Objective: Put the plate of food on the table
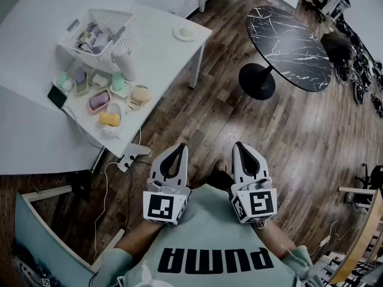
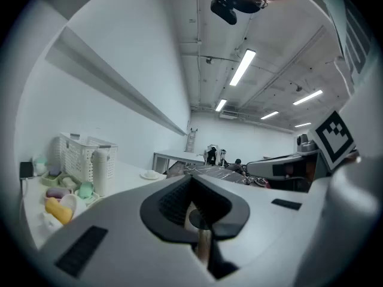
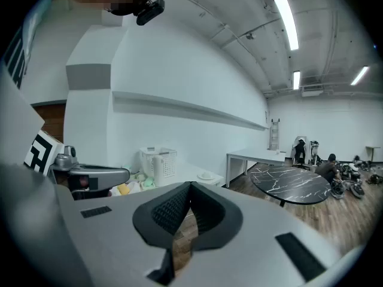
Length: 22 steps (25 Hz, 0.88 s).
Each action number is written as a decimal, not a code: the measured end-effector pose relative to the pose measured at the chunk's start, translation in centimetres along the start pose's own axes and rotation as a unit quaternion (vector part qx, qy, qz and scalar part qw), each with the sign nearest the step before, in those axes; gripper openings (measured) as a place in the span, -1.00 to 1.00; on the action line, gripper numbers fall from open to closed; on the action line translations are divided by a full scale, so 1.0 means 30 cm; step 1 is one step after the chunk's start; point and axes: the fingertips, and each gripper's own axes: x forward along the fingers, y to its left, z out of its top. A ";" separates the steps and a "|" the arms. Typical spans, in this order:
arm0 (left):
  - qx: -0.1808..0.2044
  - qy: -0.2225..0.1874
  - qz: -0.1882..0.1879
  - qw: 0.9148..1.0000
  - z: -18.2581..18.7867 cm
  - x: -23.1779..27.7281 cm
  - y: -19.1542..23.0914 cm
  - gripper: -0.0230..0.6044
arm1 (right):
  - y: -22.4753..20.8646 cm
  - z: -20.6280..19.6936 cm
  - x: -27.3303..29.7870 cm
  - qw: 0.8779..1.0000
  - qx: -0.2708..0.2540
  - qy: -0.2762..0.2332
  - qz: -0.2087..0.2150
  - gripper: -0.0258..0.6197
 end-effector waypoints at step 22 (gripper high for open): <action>0.030 0.028 0.083 0.996 0.097 0.641 -0.018 -0.91 | -0.553 0.096 0.497 0.996 0.037 -0.027 0.075 -0.90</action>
